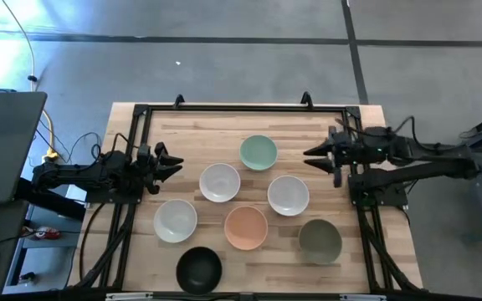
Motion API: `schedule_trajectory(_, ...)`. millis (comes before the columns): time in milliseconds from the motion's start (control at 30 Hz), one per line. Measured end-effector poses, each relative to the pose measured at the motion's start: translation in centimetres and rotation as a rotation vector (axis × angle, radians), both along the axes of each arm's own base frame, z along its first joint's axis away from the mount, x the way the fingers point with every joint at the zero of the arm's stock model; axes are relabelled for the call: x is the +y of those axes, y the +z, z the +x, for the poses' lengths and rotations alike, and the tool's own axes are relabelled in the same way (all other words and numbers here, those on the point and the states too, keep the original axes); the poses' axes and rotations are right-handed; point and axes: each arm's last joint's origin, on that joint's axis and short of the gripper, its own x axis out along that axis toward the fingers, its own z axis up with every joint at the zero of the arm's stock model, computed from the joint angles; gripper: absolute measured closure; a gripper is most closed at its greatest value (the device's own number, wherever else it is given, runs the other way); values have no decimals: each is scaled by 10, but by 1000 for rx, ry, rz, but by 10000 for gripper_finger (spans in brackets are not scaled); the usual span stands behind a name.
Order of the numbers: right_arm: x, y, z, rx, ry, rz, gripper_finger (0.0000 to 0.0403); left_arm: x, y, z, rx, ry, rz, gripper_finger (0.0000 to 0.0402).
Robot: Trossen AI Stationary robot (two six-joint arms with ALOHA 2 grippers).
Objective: Nest bowls inside each other
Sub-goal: Stack the green bowl on top of the orange bowl
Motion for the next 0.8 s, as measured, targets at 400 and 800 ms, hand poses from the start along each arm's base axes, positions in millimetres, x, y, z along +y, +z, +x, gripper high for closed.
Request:
schedule_trajectory(400, -11, 45, 58, 97, -321, 141, 286, -1, -1, 0, -9, -30, -70, 275)
schedule_trajectory(800, -41, 50, 108, 391, -611, 189, 286, -1, -1, 0, 12, -30, 6, 274)
